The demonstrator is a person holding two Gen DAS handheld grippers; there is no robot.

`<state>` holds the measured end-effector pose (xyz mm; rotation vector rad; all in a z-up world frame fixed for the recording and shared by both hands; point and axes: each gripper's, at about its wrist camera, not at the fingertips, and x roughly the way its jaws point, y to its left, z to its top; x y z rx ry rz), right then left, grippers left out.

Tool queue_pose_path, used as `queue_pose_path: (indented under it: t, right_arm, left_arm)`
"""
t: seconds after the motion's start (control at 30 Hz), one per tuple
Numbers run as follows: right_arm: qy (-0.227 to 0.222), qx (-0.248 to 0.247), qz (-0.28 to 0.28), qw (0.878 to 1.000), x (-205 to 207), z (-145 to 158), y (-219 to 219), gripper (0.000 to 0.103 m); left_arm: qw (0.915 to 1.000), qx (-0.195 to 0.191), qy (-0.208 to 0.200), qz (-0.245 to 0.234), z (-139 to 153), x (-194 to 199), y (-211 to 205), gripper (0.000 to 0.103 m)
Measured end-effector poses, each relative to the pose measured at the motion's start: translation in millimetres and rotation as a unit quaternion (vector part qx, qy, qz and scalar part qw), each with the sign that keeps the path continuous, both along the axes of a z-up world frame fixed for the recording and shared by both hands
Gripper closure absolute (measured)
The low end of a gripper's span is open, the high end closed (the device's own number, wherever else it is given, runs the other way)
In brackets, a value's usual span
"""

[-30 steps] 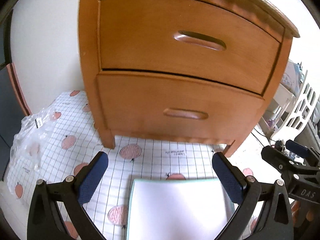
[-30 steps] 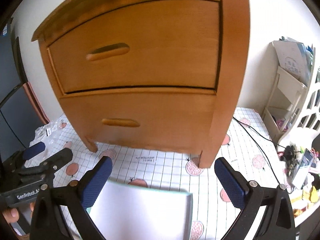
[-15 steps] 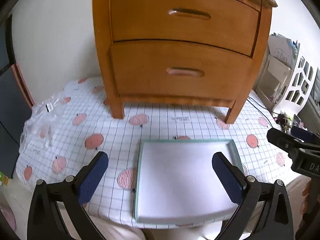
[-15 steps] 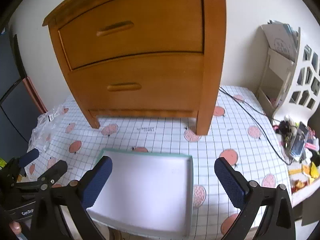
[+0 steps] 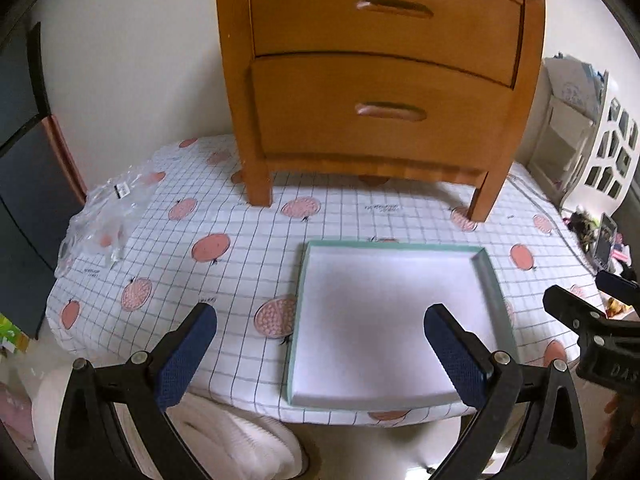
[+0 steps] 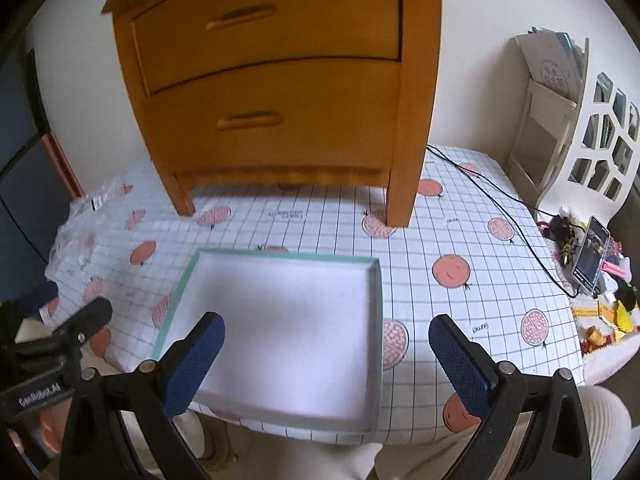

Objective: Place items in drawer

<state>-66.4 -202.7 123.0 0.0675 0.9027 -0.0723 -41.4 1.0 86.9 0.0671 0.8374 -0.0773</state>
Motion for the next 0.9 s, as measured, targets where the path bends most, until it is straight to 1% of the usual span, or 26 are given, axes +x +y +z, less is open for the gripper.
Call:
queue_pose_path:
  t: [0.17,0.43,0.9]
  right_arm:
    - [0.007,0.001,0.002,1.000,-8,-9,5,0.000]
    - [0.007,-0.008,0.005,1.000,-15,-15,10,0.000]
    - [0.010,-0.009,-0.005,1.000,-16,-23,6,0.000]
  left_arm:
    - [0.9998,0.009,0.014,0.009,-7,-3,5,0.000]
    - [0.9994,0.002,0.027,0.022,-13,-4,12,0.000]
    - [0.9992,-0.002,0.036,0.019,-19,-3,11,0.000]
